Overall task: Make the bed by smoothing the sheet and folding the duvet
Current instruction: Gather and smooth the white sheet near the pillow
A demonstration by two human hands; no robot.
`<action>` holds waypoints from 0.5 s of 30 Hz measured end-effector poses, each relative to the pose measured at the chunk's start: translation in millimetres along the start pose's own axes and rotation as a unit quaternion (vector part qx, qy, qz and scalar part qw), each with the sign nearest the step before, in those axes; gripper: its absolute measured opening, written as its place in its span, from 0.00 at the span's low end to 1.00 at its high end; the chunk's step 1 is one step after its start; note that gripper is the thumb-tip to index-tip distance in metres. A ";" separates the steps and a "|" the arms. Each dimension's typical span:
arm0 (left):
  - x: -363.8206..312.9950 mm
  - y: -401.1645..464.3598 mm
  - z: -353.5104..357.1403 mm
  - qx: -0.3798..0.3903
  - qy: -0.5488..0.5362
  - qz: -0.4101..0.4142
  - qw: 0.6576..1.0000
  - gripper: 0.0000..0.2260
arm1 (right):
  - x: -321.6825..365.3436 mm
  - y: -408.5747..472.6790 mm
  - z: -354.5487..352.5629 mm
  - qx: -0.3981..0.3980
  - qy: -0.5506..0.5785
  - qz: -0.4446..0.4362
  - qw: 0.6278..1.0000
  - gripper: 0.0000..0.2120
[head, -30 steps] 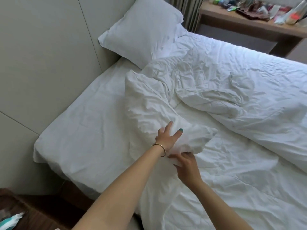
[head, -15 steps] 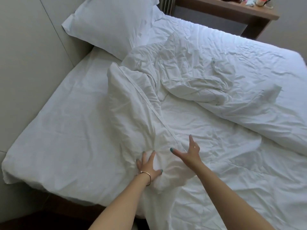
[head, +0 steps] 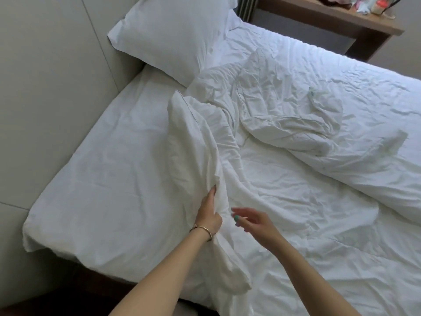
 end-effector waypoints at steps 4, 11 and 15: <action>5.7 -22.4 -46.0 0.023 0.036 0.075 0.996 0.33 | 45.7 77.1 -0.4 0.026 -0.329 -0.146 0.933 0.46; 52.0 -70.3 -188.4 -0.102 0.104 0.039 0.989 0.27 | 167.9 183.1 100.5 0.151 -0.606 -0.387 0.678 0.55; 89.8 -86.7 -262.4 -0.151 0.165 -0.034 0.974 0.26 | 207.1 219.3 176.6 0.222 -0.647 -0.400 0.610 0.44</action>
Point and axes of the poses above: each hand's wrist, its own y-axis towards the middle knuckle, its own z-axis out of the palm, x = y × z, the point moved 5 cm from there along y, towards the middle knuckle, and after that the axes turned 9 degrees about -z, right-handed, at the moved point
